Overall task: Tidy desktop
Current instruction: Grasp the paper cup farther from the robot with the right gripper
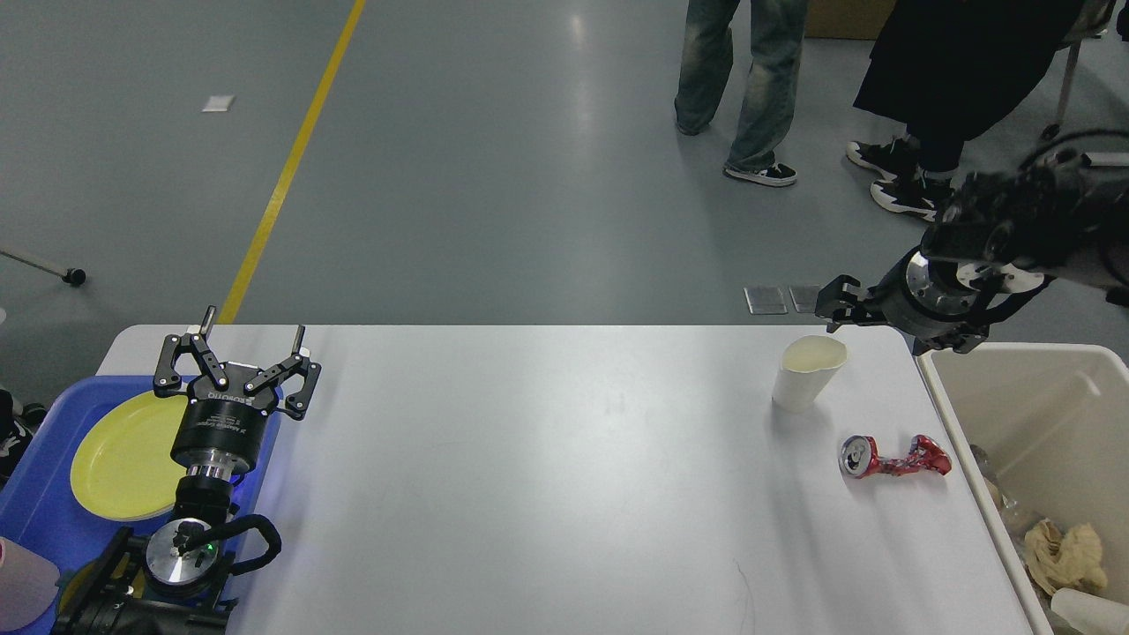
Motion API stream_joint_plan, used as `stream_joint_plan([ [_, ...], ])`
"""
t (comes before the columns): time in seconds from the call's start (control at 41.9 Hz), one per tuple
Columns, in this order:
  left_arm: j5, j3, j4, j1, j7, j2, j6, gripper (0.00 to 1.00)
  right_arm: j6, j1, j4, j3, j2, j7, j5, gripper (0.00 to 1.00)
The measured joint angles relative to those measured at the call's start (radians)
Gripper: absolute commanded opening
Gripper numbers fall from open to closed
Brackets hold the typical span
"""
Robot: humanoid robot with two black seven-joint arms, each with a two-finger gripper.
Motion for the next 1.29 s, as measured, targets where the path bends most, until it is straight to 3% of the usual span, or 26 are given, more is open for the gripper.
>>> stream_joint_plan([
  [0.454,0.000,0.000,0.000,0.000,0.000,0.000,0.000,0.96,-0.033,-0.328,-0.349,0.110,0.000,-0.002,0.205,1.00],
  [0.884,0.000,0.000,0.000,0.000,0.000,0.000,0.000,0.96,-0.175,-0.438,-0.383,0.205,0.027,-0.002,0.201,1.00],
  [1.29,0.000,0.000,0.000,0.000,0.000,0.000,0.000,0.96,-0.215,-0.459,-0.416,0.256,0.048,-0.001,0.197,0.97],
])
